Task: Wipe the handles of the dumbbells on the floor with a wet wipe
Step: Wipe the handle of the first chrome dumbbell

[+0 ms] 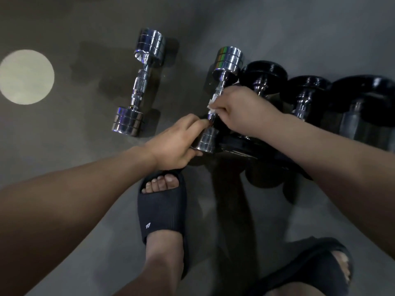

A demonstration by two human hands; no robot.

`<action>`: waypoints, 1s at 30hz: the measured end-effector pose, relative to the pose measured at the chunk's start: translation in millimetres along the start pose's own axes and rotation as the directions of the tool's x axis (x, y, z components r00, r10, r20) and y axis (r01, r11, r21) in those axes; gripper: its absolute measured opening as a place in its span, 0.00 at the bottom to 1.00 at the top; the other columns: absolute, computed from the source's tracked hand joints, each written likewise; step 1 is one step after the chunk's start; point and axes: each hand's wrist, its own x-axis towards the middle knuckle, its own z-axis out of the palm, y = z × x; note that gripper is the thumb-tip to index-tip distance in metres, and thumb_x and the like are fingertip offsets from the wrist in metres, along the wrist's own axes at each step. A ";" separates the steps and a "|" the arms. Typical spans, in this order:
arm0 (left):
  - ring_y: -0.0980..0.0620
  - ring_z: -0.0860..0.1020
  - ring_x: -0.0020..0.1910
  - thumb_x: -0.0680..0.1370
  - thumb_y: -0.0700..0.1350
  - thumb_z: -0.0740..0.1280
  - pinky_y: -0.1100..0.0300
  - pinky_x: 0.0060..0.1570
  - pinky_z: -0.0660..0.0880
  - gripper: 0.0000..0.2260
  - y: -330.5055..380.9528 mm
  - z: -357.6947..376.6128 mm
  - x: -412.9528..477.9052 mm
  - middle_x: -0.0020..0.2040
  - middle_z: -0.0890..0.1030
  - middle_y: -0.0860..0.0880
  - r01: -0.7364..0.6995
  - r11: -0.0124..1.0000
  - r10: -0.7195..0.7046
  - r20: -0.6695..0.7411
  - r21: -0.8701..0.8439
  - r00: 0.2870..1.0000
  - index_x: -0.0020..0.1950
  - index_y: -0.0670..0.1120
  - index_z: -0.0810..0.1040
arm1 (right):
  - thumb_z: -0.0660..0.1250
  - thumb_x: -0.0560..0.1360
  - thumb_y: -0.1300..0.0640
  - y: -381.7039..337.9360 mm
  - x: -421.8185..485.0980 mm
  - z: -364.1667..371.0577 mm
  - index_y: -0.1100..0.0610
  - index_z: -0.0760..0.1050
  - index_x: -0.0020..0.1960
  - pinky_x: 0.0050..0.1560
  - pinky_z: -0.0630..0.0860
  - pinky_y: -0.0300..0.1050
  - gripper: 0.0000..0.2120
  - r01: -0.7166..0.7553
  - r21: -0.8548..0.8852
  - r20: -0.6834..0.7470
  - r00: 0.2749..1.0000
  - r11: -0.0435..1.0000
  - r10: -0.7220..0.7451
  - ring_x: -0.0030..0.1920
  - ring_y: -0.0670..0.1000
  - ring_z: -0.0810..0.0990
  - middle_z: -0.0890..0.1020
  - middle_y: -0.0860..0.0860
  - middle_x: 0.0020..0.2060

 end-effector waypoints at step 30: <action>0.46 0.75 0.61 0.70 0.52 0.76 0.45 0.57 0.77 0.30 6.5 5.2 -12.9 0.61 0.73 0.45 0.117 0.990 -0.131 -0.203 -0.083 0.970 0.67 0.42 0.71 | 0.60 0.80 0.59 -6.6 14.9 2.6 0.57 0.81 0.56 0.46 0.77 0.52 0.12 -0.004 -0.138 0.109 0.994 0.990 0.019 0.46 0.61 0.78 0.75 0.57 0.51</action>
